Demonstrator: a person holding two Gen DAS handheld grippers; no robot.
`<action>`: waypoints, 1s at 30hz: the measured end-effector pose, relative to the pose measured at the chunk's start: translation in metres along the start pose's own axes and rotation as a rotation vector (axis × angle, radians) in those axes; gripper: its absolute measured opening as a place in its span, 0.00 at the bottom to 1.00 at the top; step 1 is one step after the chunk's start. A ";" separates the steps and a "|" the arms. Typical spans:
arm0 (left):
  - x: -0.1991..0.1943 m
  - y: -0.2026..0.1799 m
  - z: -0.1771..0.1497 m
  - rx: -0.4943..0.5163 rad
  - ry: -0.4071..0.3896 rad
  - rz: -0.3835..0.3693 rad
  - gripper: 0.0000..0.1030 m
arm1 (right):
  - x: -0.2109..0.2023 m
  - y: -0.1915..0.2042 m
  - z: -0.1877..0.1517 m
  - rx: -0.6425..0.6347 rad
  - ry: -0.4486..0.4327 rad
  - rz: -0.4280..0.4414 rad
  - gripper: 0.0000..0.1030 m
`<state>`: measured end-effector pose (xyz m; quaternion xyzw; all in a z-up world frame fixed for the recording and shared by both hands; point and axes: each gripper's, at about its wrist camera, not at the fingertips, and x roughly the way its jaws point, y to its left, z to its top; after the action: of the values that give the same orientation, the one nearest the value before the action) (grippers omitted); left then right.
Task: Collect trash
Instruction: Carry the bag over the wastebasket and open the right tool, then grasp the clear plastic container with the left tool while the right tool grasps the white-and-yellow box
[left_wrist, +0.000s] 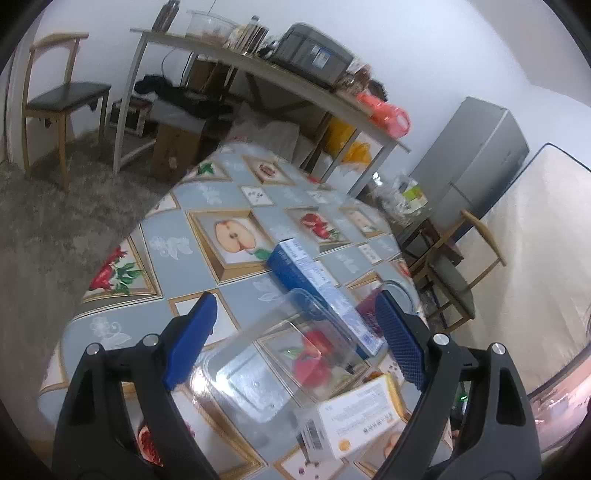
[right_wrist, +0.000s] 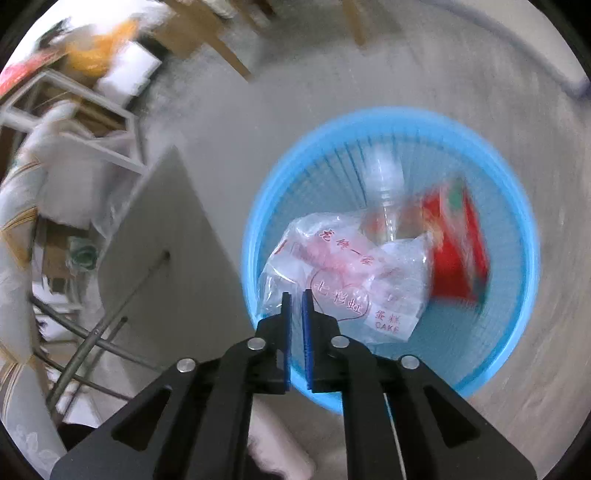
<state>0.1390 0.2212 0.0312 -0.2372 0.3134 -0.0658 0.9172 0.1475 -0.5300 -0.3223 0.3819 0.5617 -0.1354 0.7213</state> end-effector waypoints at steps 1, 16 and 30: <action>-0.007 -0.001 -0.002 0.005 -0.012 -0.005 0.81 | 0.007 -0.007 -0.006 0.024 0.028 0.019 0.10; -0.056 -0.011 -0.050 0.051 0.006 -0.094 0.81 | -0.159 0.036 -0.089 -0.037 -0.257 0.260 0.56; -0.007 -0.065 -0.099 0.336 0.163 -0.208 0.81 | -0.227 0.273 -0.204 -0.906 -0.271 0.294 0.80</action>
<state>0.0751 0.1269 -0.0023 -0.1058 0.3449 -0.2304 0.9038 0.0983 -0.2562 -0.0220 0.0843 0.4053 0.1772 0.8929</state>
